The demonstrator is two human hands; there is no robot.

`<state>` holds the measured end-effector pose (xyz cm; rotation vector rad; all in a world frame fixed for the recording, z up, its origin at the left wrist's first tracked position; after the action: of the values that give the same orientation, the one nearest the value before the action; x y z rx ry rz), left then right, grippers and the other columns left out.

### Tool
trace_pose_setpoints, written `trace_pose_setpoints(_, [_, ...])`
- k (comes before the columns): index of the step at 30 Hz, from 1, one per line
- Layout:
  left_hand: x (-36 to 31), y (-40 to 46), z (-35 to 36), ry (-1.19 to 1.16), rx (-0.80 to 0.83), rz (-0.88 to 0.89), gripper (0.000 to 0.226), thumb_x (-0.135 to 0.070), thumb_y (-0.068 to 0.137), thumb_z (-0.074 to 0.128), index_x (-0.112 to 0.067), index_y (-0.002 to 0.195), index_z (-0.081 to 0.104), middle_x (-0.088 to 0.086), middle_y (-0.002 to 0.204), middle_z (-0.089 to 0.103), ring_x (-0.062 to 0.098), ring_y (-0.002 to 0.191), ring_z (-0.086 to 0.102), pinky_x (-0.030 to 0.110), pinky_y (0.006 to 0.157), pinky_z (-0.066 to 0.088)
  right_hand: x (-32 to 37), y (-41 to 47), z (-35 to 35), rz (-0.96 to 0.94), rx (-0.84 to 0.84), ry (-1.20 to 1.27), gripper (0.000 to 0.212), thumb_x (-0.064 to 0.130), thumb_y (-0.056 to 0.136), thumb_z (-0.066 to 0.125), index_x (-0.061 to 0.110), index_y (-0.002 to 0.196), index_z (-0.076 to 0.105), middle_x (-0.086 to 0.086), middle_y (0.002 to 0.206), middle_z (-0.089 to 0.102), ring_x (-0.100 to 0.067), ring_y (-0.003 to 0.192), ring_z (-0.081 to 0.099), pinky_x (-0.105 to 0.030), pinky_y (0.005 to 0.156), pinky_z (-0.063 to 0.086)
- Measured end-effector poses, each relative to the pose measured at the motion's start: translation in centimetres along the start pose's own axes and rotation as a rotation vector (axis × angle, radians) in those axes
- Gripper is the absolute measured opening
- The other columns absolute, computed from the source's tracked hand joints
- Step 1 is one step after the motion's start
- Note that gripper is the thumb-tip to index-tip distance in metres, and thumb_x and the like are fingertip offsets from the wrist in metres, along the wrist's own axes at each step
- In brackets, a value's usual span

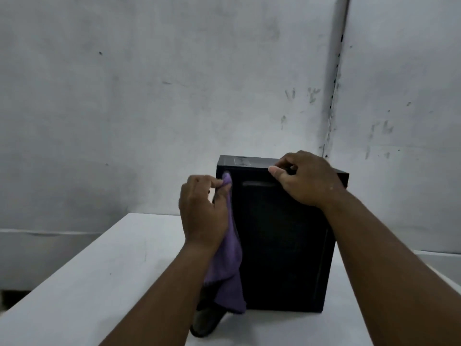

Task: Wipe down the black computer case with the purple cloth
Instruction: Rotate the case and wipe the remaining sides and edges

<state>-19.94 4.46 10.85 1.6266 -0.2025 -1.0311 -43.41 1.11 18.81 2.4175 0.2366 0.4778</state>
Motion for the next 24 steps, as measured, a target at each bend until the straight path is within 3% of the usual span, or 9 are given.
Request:
trace_pose_setpoints(4, [-0.4, 2.9, -0.1, 0.038, -0.088, 0.065, 0.013, -0.019, 0.089, 0.081, -0.018, 0.083, 0.070, -0.003, 0.088, 0.065, 0.021, 0.081, 0.059, 0.037, 0.074, 0.049, -0.3, -0.1, 0.5, 0.000, -0.063, 0.031, 0.038, 0.073, 0.087, 0.058, 0.040, 0.101, 0.070, 0.018, 0.103, 0.060, -0.010, 0.105, 0.059, -0.041, 0.105, 0.043])
trace_pose_setpoints(9, [-0.2, -1.6, 1.5, 0.144, 0.067, 0.299, 0.016, -0.016, 0.089, 0.082, -0.014, 0.077, 0.072, 0.000, 0.081, 0.062, 0.024, 0.073, 0.057, 0.044, 0.064, 0.046, -0.3, -0.5, 0.8, 0.019, -0.140, 0.013, 0.042, 0.075, 0.088, 0.055, 0.039, 0.105, 0.069, 0.015, 0.110, 0.061, -0.014, 0.113, 0.057, -0.032, 0.099, 0.026])
trace_pose_setpoints(18, [-0.7, 1.9, 0.3, 0.114, -0.039, 0.197, 0.008, -0.023, 0.089, 0.082, -0.017, 0.086, 0.078, -0.002, 0.086, 0.069, 0.021, 0.078, 0.060, 0.040, 0.067, 0.052, -0.2, -1.4, 1.6, 0.016, -0.222, -0.007, 0.046, 0.073, 0.092, 0.048, 0.037, 0.112, 0.067, 0.012, 0.115, 0.060, -0.018, 0.121, 0.050, -0.036, 0.111, 0.024])
trace_pose_setpoints(24, [0.0, -1.9, 1.8, 0.026, 0.121, 0.237, 0.012, -0.019, 0.091, 0.080, -0.010, 0.084, 0.077, -0.003, 0.084, 0.062, 0.017, 0.072, 0.060, 0.039, 0.063, 0.052, -0.3, -1.6, 1.6, 0.003, -0.248, -0.003, 0.045, 0.073, 0.091, 0.049, 0.037, 0.111, 0.067, 0.011, 0.115, 0.061, -0.019, 0.121, 0.049, -0.036, 0.110, 0.024])
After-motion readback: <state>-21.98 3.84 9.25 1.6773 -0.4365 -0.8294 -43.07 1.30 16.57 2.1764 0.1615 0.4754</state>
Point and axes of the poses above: each hand's wrist, its own y-axis towards the middle knuckle, its own z-axis out of the palm, x = y × z, the point moved 8 cm from there along y, towards the middle knuckle
